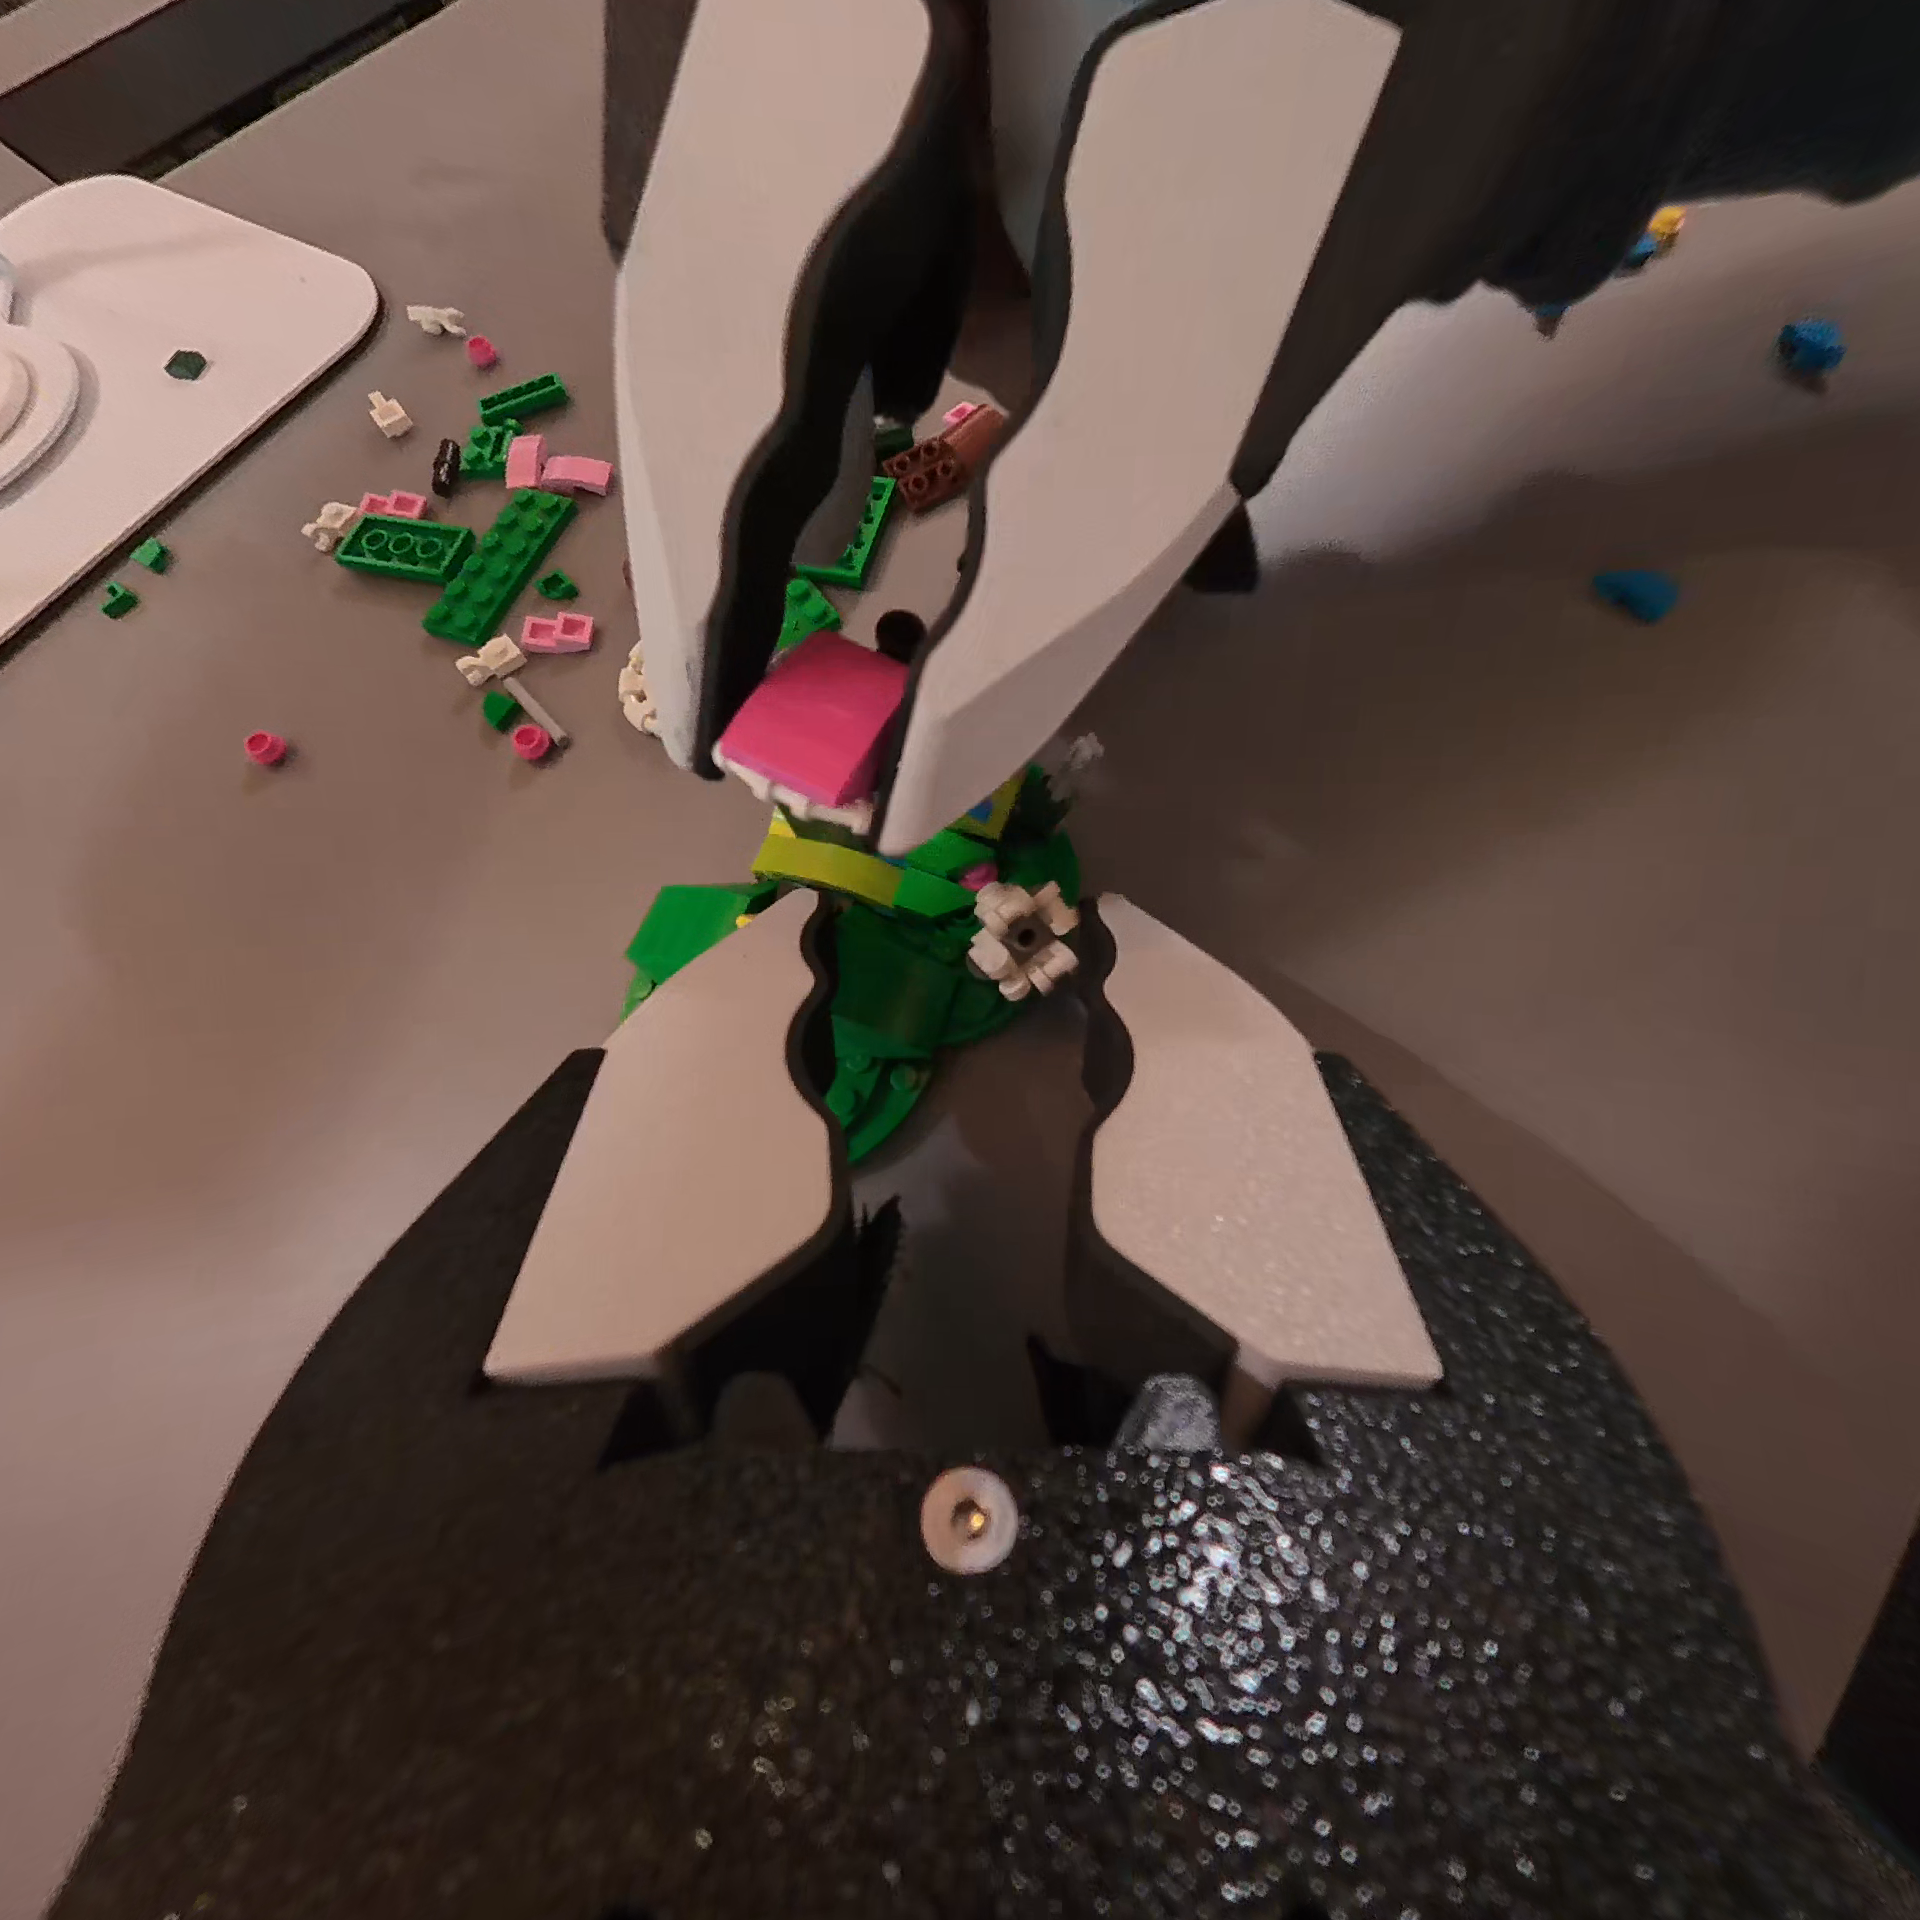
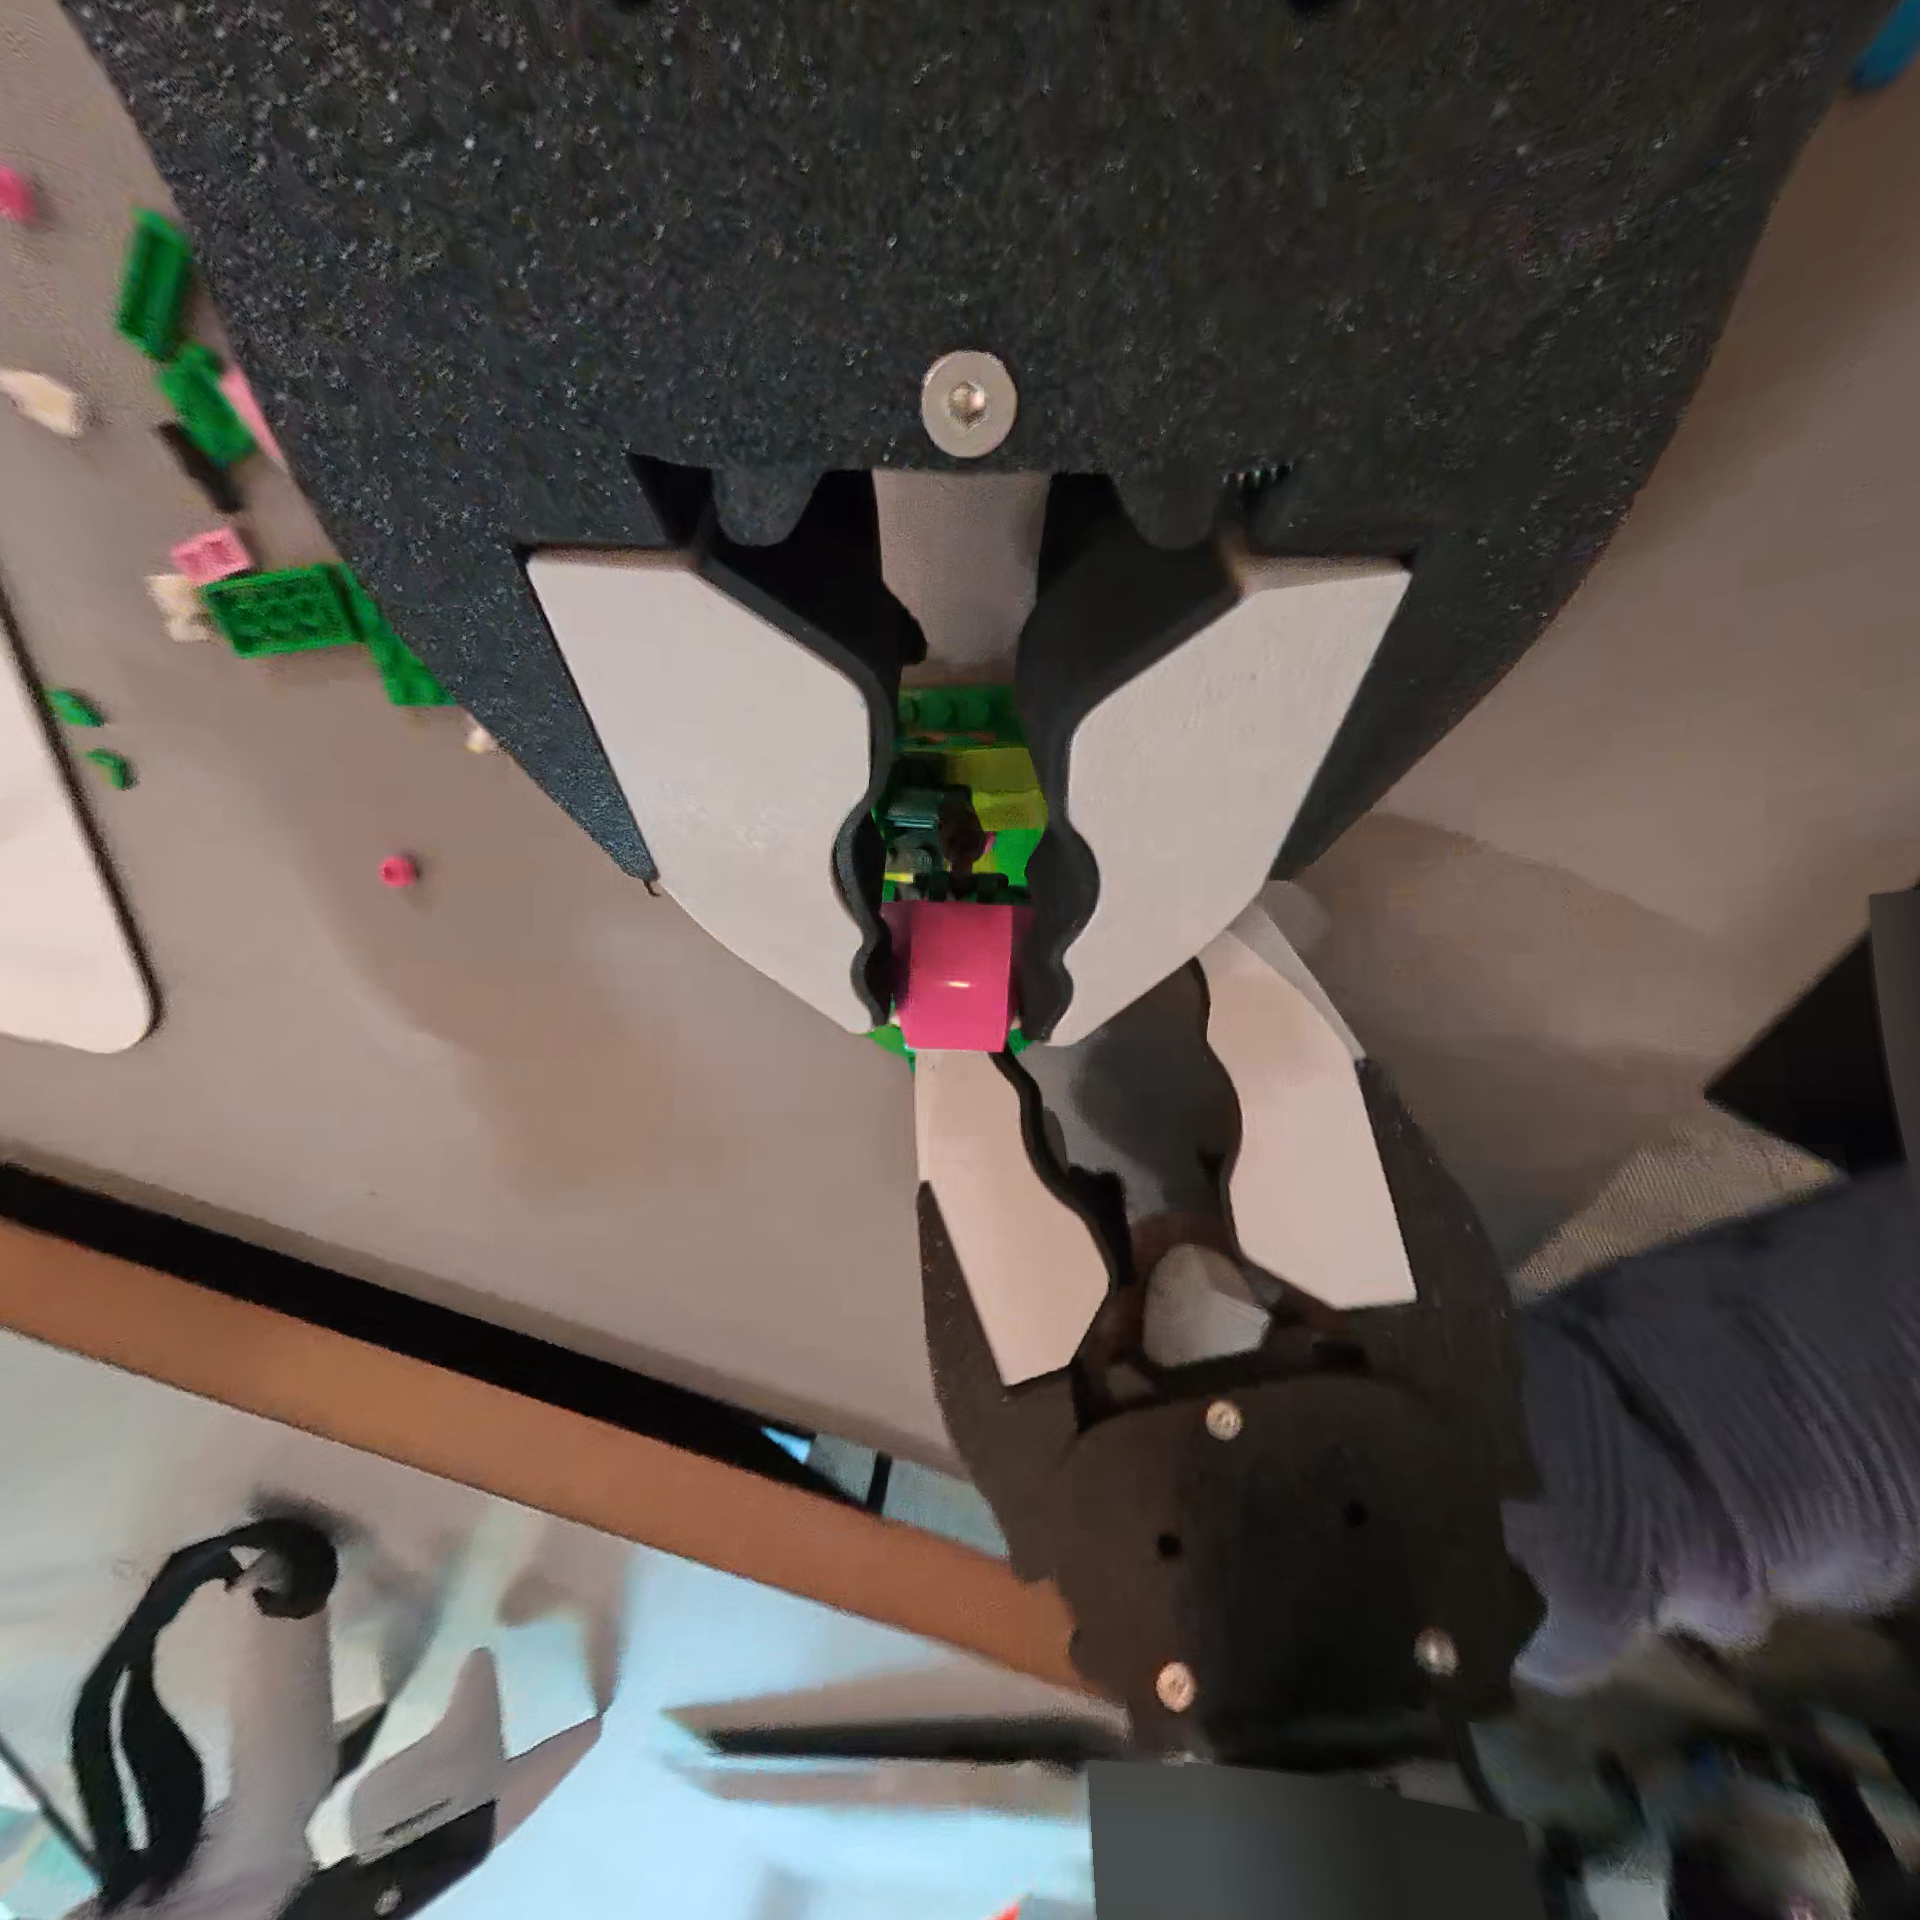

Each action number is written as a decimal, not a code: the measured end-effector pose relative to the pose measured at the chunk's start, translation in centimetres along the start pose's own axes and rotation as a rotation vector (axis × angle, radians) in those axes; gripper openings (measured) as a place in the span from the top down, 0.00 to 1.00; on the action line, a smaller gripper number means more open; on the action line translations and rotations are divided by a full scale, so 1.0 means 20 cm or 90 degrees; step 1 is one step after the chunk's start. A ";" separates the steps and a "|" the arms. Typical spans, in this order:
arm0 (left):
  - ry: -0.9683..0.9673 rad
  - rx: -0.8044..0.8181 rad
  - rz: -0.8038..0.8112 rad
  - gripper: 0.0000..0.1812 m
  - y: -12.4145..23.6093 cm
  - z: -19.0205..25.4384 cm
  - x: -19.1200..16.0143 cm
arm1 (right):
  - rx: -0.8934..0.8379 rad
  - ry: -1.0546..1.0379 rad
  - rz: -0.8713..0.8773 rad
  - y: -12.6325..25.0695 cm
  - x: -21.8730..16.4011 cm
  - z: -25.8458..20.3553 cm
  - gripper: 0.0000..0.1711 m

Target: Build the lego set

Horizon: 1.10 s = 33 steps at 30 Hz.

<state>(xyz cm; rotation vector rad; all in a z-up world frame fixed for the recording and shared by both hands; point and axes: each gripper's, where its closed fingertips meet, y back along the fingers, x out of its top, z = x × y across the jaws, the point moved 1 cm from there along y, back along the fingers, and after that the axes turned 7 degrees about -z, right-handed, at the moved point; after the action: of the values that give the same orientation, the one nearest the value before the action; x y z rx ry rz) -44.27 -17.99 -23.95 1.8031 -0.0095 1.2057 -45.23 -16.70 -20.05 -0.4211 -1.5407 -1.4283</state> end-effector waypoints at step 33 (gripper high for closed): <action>-0.020 0.008 -0.012 0.85 -0.02 0.01 -0.01 | -0.063 0.052 -0.227 0.00 -0.06 -0.04 0.65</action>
<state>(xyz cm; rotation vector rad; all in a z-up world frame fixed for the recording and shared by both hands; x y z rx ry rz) -44.11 -17.94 -24.52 1.8294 -0.0036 1.1670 -44.36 -16.91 -21.23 -0.1466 -1.5343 -1.7787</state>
